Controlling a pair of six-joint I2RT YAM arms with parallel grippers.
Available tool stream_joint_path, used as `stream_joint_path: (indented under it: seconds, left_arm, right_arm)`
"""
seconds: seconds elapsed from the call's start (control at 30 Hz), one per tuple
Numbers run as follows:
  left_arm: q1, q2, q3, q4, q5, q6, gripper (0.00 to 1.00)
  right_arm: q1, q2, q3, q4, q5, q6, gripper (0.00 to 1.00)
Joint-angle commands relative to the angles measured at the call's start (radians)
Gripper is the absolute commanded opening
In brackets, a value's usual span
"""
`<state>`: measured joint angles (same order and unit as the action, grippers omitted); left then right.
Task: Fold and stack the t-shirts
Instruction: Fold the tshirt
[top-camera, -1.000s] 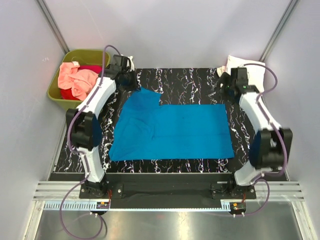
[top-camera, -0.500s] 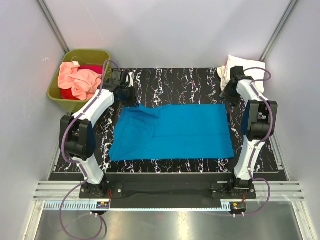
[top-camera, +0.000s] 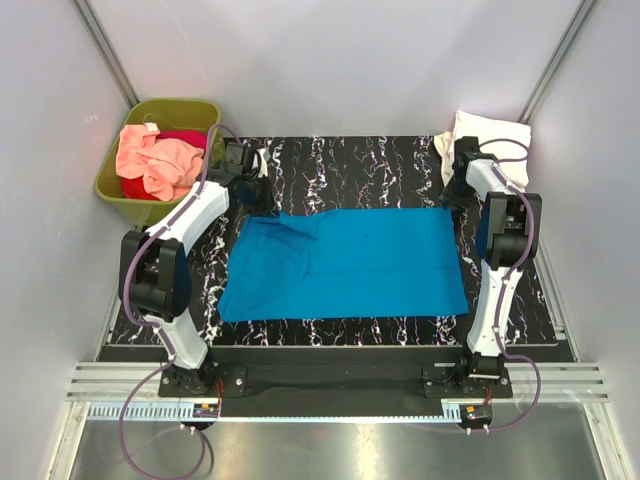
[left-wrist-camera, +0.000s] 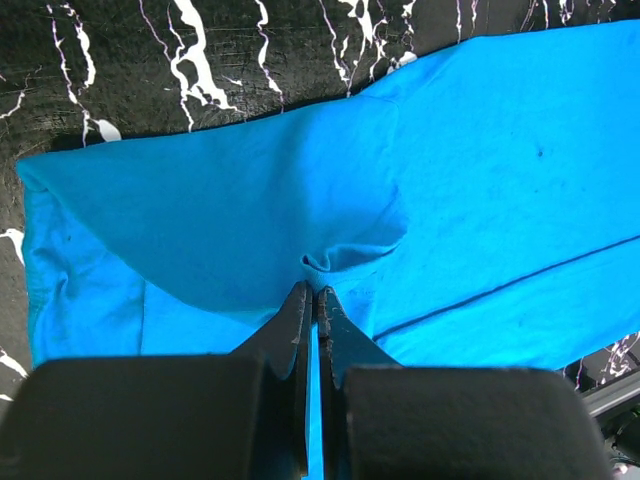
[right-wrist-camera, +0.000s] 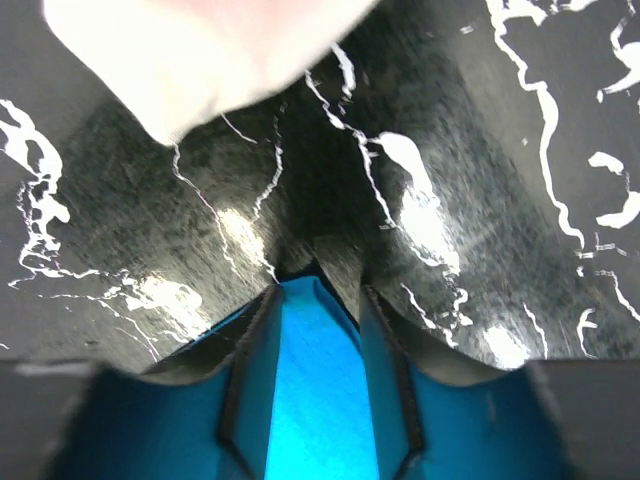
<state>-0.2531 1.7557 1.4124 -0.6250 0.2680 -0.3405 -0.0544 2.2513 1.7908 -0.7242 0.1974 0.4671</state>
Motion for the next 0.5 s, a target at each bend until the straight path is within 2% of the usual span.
stream_joint_path:
  seconds: [0.0,0.07,0.1,0.17,0.2,0.27,0.47]
  left_arm:
    - [0.003,-0.038,0.006,0.034,0.028,0.000,0.00]
    - [0.003,-0.036,0.011,0.030,0.025,0.001,0.00]
    - [0.002,-0.035,0.016,0.028,0.025,0.001,0.00]
    - [0.003,-0.035,0.023,0.018,0.022,0.001,0.00]
    - [0.003,-0.033,0.034,0.015,0.019,0.003,0.00]
    - [0.002,-0.036,0.060,-0.004,0.019,0.006,0.00]
    - [0.005,-0.067,0.155,-0.100,-0.033,0.023,0.00]
  right_arm:
    - [-0.004,0.011,0.038,0.025,0.008,-0.002,0.40]
    - [-0.004,0.011,0.035,0.029,-0.006,-0.004,0.36]
    - [-0.002,0.014,0.038,0.032,-0.007,-0.004,0.28]
    - [-0.004,0.014,0.044,0.028,-0.013,-0.008,0.21]
    - [-0.004,0.014,0.045,0.026,-0.018,-0.008,0.11]
    - [-0.004,0.008,0.045,0.022,-0.030,-0.010,0.02]
    - [-0.004,-0.073,0.019,0.011,-0.070,0.001,0.00]
